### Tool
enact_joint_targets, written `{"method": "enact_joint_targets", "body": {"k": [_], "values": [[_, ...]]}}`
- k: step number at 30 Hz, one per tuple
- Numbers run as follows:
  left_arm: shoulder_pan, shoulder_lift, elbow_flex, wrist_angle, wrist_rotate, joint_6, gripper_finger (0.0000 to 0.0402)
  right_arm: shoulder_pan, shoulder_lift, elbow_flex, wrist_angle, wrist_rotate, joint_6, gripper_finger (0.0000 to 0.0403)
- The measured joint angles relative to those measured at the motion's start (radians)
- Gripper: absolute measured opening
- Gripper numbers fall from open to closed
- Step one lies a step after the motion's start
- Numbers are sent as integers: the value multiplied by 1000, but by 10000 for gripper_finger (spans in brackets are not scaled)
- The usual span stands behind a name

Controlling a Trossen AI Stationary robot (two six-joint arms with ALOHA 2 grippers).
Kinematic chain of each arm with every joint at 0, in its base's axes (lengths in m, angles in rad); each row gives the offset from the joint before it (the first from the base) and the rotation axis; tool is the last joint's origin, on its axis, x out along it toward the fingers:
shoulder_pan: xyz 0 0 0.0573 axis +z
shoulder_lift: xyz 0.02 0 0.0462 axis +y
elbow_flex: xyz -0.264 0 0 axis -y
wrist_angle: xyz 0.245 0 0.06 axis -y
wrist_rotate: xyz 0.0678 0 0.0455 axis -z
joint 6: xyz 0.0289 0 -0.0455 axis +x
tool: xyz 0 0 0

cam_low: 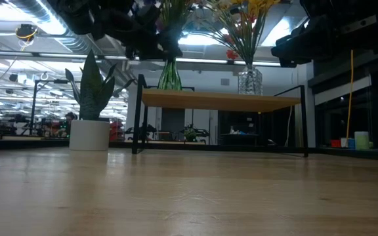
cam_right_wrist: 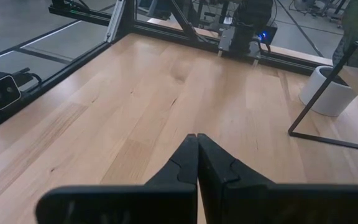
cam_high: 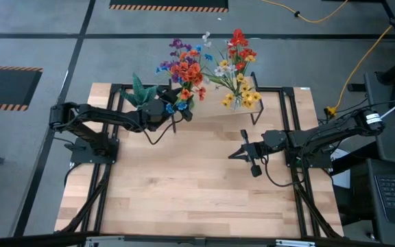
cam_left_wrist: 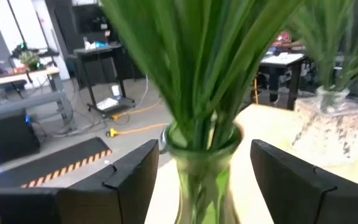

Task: Pick and place flowers into a vace then onto a shelf
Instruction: Put the green transparent vase on the shelf

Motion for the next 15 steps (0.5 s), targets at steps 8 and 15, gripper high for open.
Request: {"method": "enact_joint_targets", "body": {"k": [8, 15], "values": [[-49, -62, 0, -67, -33, 52, 251, 0, 0, 0, 0, 0, 0, 2], [-97, -76, 0, -120, -96, 61, 251, 0, 0, 0, 0, 0, 6, 2]]}}
